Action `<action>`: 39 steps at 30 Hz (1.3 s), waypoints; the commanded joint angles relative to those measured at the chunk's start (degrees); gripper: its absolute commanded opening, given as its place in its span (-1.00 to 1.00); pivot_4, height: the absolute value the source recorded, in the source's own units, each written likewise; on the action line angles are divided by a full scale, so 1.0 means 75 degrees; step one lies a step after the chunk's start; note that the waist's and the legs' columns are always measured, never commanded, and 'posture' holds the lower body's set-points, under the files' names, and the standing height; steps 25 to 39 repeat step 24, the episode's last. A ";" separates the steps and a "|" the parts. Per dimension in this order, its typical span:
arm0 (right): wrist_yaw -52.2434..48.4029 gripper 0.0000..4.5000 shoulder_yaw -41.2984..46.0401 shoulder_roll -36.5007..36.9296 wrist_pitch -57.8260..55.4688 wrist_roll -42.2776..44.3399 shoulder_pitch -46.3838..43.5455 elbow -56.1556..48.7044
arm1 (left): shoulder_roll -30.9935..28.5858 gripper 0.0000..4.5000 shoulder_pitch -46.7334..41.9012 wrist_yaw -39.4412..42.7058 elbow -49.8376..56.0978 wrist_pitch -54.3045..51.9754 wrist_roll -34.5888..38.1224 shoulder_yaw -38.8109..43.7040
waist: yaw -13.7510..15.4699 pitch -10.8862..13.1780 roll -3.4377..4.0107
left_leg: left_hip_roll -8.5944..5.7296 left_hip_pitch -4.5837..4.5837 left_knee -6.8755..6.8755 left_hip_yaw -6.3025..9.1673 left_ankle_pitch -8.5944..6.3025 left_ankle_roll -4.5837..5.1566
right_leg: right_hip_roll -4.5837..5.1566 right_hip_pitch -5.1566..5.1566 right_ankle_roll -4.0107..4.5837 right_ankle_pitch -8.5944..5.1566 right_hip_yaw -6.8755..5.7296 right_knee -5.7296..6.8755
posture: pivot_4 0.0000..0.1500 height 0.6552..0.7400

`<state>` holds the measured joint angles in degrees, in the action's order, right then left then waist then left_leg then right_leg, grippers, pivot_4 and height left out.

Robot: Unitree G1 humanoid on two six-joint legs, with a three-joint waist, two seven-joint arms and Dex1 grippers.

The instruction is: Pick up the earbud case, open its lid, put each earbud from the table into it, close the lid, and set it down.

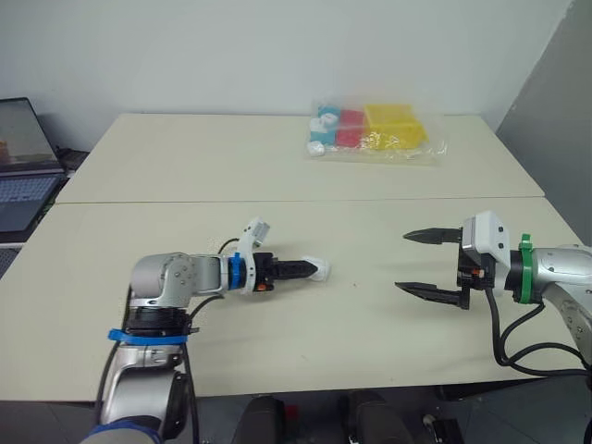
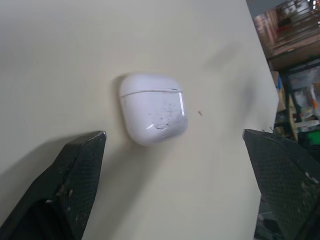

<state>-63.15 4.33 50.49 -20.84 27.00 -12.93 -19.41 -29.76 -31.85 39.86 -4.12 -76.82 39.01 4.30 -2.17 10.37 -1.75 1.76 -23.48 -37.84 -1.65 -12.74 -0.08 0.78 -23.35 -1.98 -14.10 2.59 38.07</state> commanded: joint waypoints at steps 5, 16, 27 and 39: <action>-0.0168 1.00 0.0306 0.0114 0.0414 -0.0141 0.0061 0.0383 | -0.2571 0.99 0.0054 0.2680 0.0287 0.4281 -0.1345 -0.0359 | 0.0078 0.0002 0.0000 | 0.0016 -0.0022 0.0011 0.0005 -0.0001 -0.0001 | 0.0030 -0.0022 0.0024 -0.0015 -0.0013 -0.0006 | 1.00 1.00; 0.0145 1.00 0.0320 -0.0048 0.0201 -0.0063 0.0014 0.0352 | -0.3205 0.99 0.0425 0.3651 -0.0341 0.7428 -0.2369 -0.0033 | 0.0249 0.0002 -0.0001 | -0.0007 -0.0101 0.0009 -0.0021 -0.0007 0.0002 | 0.0075 -0.0061 0.0042 -0.0001 -0.0018 -0.0051 | 1.00 1.00; 0.0111 1.00 0.0331 -0.0048 0.0018 -0.0010 -0.0175 0.0486 | -0.2939 0.99 0.0340 0.3665 -0.0126 0.7302 -0.2202 0.0005 | 0.0261 0.0002 0.0000 | -0.0003 -0.0130 -0.0011 -0.0016 -0.0004 0.0003 | 0.0031 -0.0098 -0.0002 -0.0016 -0.0024 -0.0008 | 1.00 1.00; 0.0111 1.00 0.0331 -0.0048 0.0018 -0.0010 -0.0175 0.0486 | -0.2939 0.99 0.0340 0.3665 -0.0126 0.7302 -0.2202 0.0005 | 0.0261 0.0002 0.0000 | -0.0003 -0.0130 -0.0011 -0.0016 -0.0004 0.0003 | 0.0031 -0.0098 -0.0002 -0.0016 -0.0024 -0.0008 | 1.00 1.00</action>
